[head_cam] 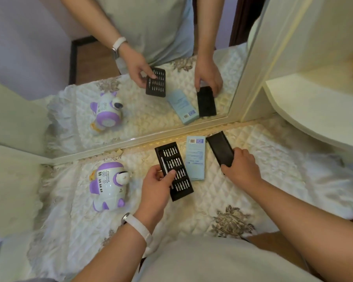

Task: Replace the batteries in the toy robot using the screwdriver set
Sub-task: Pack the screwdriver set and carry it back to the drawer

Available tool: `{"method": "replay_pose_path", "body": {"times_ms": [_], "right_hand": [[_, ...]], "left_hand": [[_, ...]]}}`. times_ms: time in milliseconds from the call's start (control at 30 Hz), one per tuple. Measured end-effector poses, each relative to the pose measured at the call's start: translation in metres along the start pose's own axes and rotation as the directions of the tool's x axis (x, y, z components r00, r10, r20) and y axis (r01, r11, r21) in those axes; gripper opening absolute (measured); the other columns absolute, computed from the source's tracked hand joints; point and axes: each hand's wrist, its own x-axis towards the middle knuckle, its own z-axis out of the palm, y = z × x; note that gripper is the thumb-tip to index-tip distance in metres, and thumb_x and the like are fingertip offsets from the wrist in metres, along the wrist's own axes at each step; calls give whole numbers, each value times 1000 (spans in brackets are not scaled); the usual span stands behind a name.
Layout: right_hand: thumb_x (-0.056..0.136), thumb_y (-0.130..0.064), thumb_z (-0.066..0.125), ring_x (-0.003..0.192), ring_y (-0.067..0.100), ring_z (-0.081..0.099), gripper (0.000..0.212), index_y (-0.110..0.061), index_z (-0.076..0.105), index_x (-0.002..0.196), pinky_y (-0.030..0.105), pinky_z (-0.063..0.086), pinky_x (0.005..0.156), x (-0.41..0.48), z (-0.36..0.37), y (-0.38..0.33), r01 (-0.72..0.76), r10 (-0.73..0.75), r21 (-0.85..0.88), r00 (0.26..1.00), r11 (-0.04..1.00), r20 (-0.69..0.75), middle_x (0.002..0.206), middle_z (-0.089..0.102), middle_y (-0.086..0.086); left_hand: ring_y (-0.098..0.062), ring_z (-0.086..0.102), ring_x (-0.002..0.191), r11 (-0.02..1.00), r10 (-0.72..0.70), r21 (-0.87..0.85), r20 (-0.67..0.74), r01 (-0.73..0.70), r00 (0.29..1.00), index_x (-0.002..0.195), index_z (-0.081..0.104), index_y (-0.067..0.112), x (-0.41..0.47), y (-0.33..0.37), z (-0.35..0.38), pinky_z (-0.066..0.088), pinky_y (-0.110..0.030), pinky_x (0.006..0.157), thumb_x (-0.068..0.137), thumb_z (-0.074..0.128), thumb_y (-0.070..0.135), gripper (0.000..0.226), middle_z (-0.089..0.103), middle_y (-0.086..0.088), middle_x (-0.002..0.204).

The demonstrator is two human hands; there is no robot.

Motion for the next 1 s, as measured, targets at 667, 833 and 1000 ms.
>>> {"method": "replay_pose_path", "body": {"times_ms": [667, 833, 1000], "right_hand": [[78, 6, 34, 93, 27, 62, 52, -13, 62, 118, 34, 54, 70, -32, -57, -12, -510, -333, 856, 824, -84, 459, 112, 64, 17], [76, -19, 62, 110, 39, 58, 55, -13, 57, 131, 45, 49, 84, -46, -88, -23, -617, -645, 746, 682, -253, 345, 133, 55, 22], [91, -49, 46, 101, 27, 63, 59, -7, 58, 131, 37, 51, 77, -56, -100, -40, -609, -679, 779, 636, -148, 368, 136, 54, 20]], "left_hand": [[-12, 71, 71, 985, 66, -158, -43, -72, 997, 106, 62, 12, -32, 41, 3, 56, -33, 65, 95, 61, 5, 12, 73, -4, 89], [-10, 72, 69, 974, 130, -187, -12, -130, 991, 102, 62, 14, -38, 62, 10, 55, -28, 60, 96, 61, 5, 11, 76, 2, 80], [-10, 72, 68, 969, 159, -193, -7, -157, 987, 103, 62, 13, -44, 74, 14, 55, -25, 55, 95, 60, 5, 11, 76, 2, 79]]}}
